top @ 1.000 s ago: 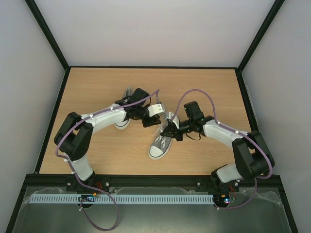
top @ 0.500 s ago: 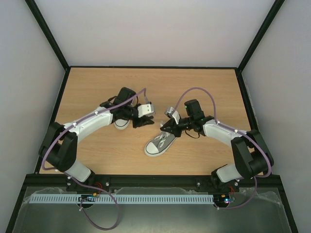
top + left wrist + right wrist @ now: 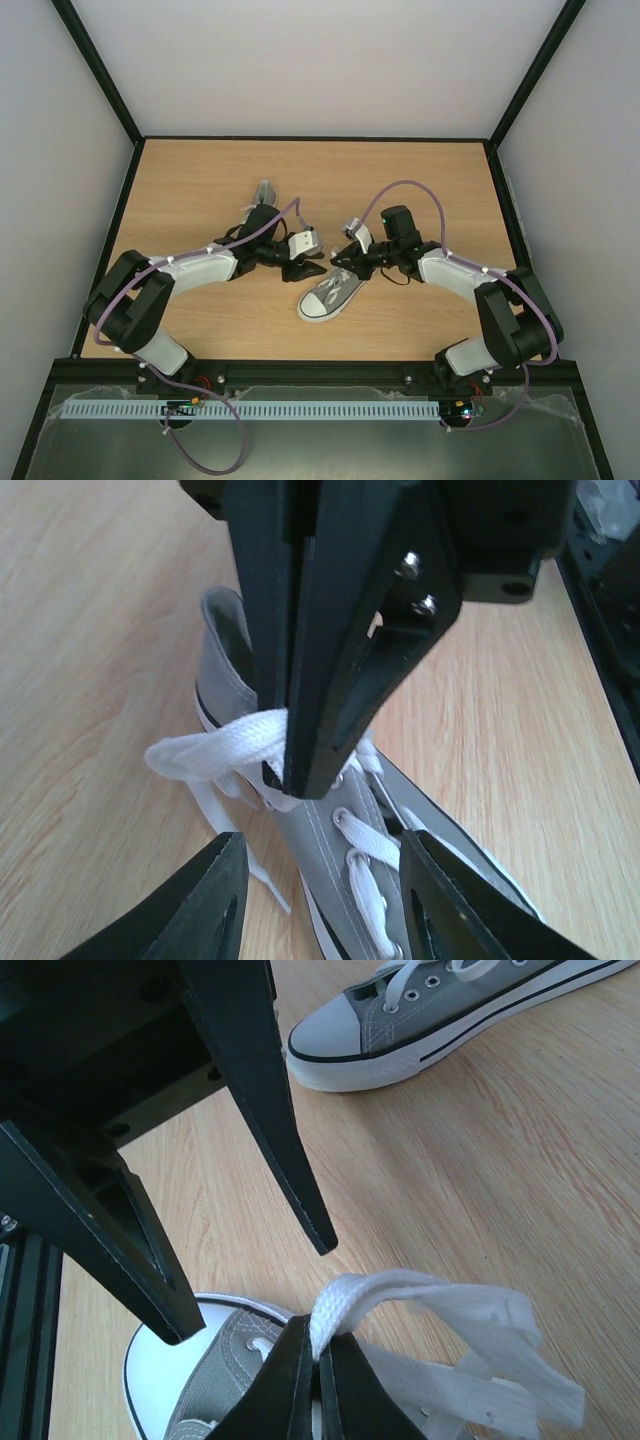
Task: Tie the shoes
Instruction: Cross the shoelace with the shoelace.
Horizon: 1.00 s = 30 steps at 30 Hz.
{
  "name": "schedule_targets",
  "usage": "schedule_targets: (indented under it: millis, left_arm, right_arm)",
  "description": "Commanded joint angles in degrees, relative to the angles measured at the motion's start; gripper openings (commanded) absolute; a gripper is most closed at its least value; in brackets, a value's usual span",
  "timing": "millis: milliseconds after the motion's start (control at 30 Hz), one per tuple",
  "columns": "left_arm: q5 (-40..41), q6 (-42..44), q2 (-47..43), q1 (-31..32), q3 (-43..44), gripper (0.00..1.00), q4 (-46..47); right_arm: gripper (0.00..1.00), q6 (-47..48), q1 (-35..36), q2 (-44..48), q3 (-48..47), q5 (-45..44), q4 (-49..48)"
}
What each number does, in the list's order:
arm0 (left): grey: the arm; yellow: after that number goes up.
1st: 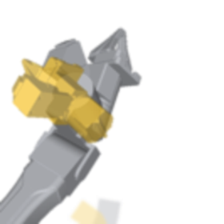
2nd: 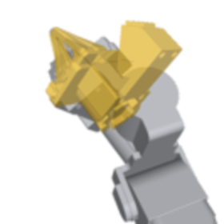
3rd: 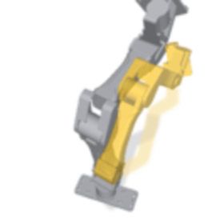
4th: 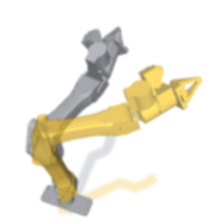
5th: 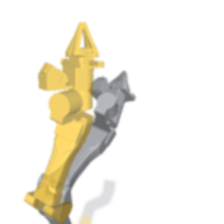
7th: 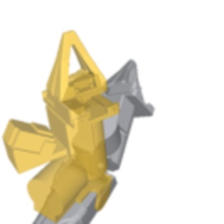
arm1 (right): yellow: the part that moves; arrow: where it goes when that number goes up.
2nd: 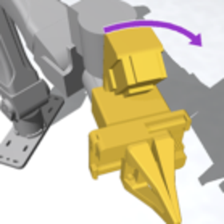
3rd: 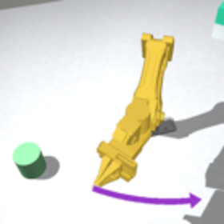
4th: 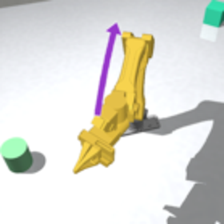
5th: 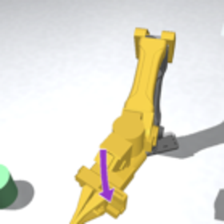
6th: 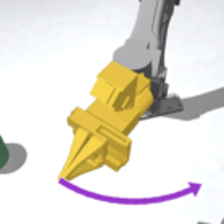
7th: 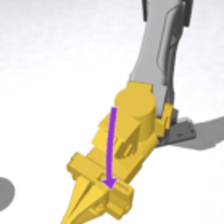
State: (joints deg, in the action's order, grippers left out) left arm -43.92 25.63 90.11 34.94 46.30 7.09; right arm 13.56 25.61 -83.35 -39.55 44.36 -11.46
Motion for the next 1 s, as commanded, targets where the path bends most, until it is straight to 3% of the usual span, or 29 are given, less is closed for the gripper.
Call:
schedule_targets:
  millis: [0, 433, 767, 967]
  left_arm:
    - [0.0, -7.3, 1.5, 0.6, -3.1, 0.44, 16.4]
    - [3.3, -5.8, 5.4, 2.7, -2.9, 0.25, 18.1]
    - [2.4, -3.3, 6.0, 2.6, -3.4, 0.25, 20.6]
    - [2.2, -2.8, 7.0, 2.8, -1.4, 0.18, 17.7]
  right_arm:
    - [0.03, -1.8, -0.3, 1.3, 1.1, -0.1, -2.1]
    - [0.03, -2.1, -0.3, 1.9, 0.9, -0.3, -2.6]
    - [0.03, -2.3, -0.3, 2.9, 0.9, -0.7, -2.9]
    - [0.03, -3.2, -0.3, 3.1, 1.1, -0.7, -4.2]
